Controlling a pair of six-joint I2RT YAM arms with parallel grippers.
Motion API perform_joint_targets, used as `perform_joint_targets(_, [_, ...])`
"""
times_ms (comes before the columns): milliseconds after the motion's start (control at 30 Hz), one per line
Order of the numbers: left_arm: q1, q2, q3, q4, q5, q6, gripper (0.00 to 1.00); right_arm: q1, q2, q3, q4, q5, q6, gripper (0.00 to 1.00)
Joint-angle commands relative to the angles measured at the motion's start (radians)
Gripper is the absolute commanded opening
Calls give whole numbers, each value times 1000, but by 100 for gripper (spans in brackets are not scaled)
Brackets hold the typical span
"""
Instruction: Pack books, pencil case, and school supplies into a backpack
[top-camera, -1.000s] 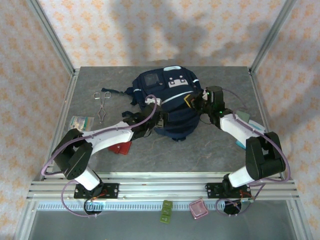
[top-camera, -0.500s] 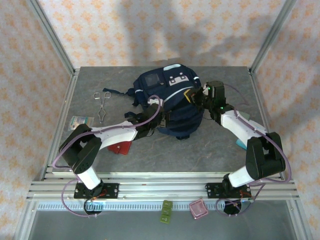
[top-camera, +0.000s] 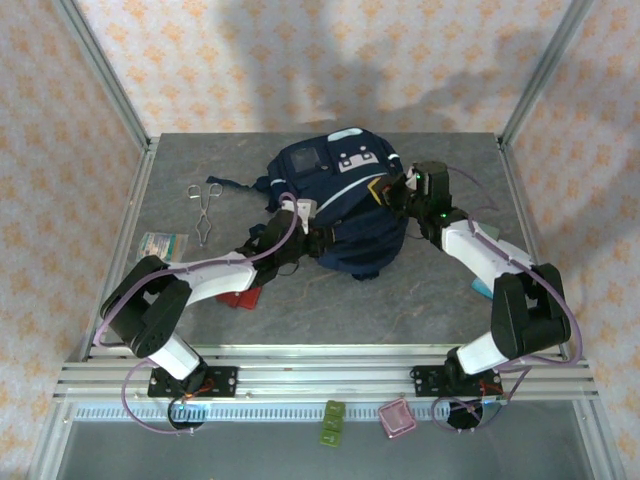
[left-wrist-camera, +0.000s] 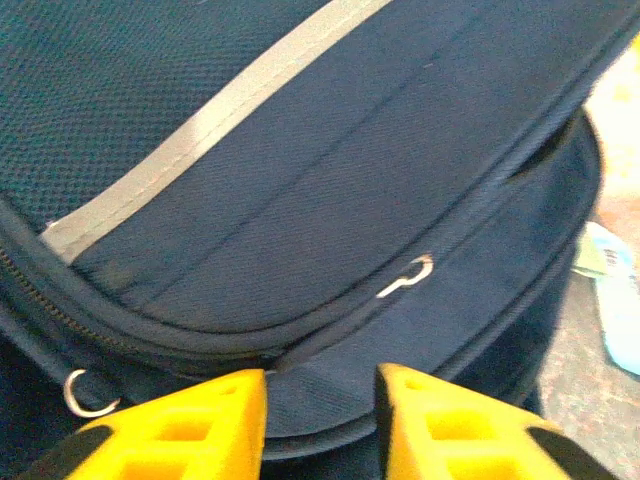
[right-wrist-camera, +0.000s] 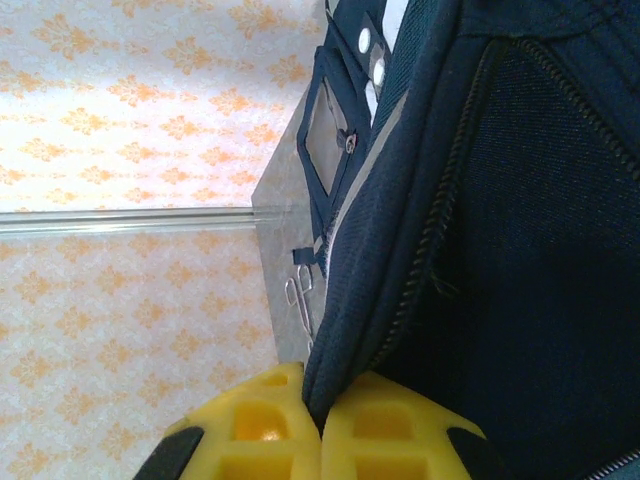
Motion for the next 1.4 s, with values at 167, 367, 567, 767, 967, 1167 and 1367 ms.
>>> perform_joint_targets(167, [2, 11, 40, 73, 85, -4, 54, 9, -2, 54, 107, -35, -17, 0])
perform_joint_targets(367, [-4, 36, 95, -56, -57, 14, 53, 9, -5, 52, 100, -32, -23, 0])
perform_joint_targets(567, [-9, 60, 143, -257, -207, -15, 36, 9, 9, 78, 96, -34, -24, 0])
perform_joint_targets(767, [-10, 50, 98, -200, -182, -37, 40, 9, 23, 133, 86, -46, -26, 0])
perform_joint_targets(967, [-19, 101, 160, -206, -147, -23, 51, 12, 30, 117, 98, -50, -18, 0])
perform_joint_targets(1167, [-21, 171, 224, -161, -61, -45, 55, 19, 24, 109, 96, -51, -22, 0])
perform_joint_targets(1367, [-20, 169, 227, -45, 5, -40, 37, 29, 24, 95, 111, -56, -11, 0])
